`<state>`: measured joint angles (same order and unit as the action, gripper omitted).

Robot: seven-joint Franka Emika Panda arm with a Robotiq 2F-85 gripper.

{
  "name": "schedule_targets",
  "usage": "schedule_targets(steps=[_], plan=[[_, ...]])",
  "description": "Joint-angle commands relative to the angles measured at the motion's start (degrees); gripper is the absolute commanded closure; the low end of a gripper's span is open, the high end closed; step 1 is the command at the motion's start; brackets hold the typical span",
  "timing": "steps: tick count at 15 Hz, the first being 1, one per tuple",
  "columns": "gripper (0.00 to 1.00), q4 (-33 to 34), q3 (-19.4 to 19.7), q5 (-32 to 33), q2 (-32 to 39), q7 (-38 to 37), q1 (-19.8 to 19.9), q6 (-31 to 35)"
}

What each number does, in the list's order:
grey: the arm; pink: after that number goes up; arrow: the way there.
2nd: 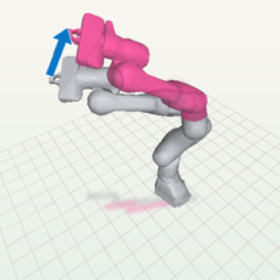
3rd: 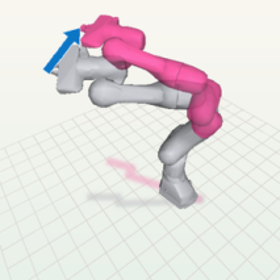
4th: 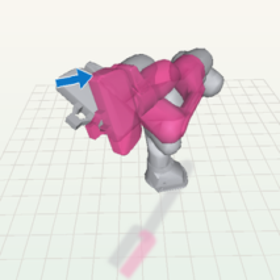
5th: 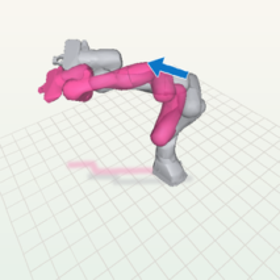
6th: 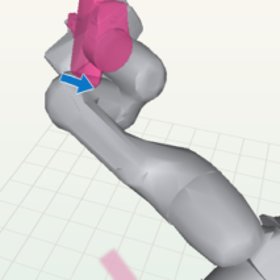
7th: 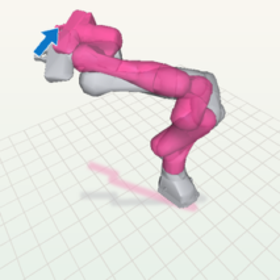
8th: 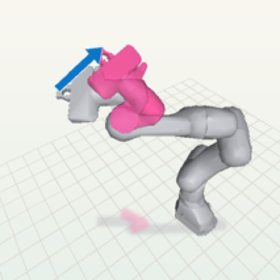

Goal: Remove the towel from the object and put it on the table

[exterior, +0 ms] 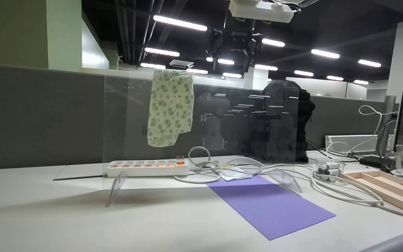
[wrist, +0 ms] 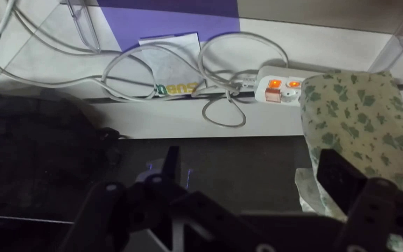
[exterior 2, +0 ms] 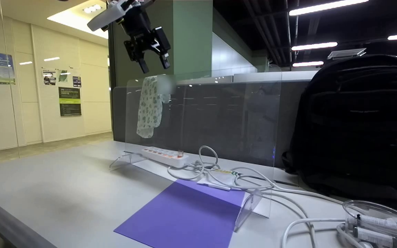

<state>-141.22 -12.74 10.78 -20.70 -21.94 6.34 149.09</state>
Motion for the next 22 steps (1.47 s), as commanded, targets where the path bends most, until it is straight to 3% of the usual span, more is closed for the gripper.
schedule_targets(steps=[1, 2, 7, 13, 18, 22], plan=[[0.0, 4.8, -2.4, 4.0, 3.3, -6.2, 1.3, -1.8], [0.0, 1.8, -0.3, 2.3, 1.7, -2.7, -0.4, 0.5], [0.0, 3.4, -0.7, 3.1, 2.9, -3.9, -0.4, -0.6], [0.0, 4.1, -1.2, 5.0, 9.0, -4.8, 2.3, 16.0], [0.0, 5.0, -0.7, 1.4, 16.2, -0.1, -0.3, 26.5], [0.0, 6.6, -1.3, -0.1, 21.6, 2.6, -1.9, 30.1]])
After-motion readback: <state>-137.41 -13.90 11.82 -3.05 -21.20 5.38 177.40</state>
